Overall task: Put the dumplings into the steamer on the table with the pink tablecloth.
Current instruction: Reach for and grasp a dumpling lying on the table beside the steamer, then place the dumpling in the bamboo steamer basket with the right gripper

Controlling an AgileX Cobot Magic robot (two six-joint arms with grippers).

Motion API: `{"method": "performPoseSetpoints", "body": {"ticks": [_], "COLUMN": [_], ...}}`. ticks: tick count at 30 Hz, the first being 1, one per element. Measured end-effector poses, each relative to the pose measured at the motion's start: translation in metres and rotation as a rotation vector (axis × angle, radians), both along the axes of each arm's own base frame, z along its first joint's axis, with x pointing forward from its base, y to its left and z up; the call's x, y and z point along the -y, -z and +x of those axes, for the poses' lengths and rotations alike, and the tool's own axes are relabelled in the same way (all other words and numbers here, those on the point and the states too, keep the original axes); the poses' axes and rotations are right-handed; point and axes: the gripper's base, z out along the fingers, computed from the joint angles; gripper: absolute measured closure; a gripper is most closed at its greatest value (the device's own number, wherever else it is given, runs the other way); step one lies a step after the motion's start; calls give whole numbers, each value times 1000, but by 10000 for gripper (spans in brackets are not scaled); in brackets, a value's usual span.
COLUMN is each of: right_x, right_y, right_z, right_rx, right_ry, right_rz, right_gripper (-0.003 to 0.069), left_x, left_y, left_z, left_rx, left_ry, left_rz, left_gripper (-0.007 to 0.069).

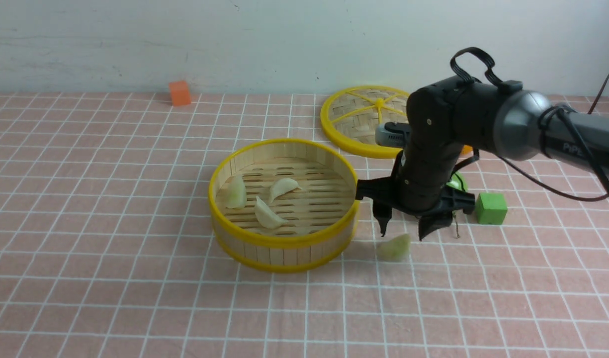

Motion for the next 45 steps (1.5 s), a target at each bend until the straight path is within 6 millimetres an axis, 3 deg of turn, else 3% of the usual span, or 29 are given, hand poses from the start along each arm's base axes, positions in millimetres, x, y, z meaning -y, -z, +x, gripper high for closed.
{"method": "performPoseSetpoints", "body": {"ticks": [9,14,19,28,31,35,36,39,42,45], "right_x": [-3,-3,-1,2,-9,-48,-50,-84,-96,-100], "right_y": [31,28,20,19,-2,-60,-61,-96,-92,-70], "right_z": [0,-5,-7,-6,-6,-9,-10,-15,-9,-3], "right_rx": [-104,-155,-194,-191,-121,93,96,268,303,267], "right_ry": [7,-94,-213,-267,-356,-487,-497,-569,-585,-589], "right_rz": [-15,-31,-80,-132,-129,-88,-89,-40,-35,-57], "right_gripper": [196,267,435,428,428,428,428,428,428,428], "left_x": [2,2,2,2,2,2,2,3,3,3], "left_y": [-2,-1,-1,-1,-1,-2,-2,-4,-4,-4], "left_z": [1,0,0,0,0,1,1,2,2,1], "left_rx": [16,10,10,10,7,20,22,39,40,37], "left_ry": [10,9,9,10,9,12,13,17,18,17], "left_rz": [-21,-18,-18,-19,-18,-25,-27,-38,-40,-38], "left_gripper": [622,620,614,607,603,599,599,596,596,595]}}
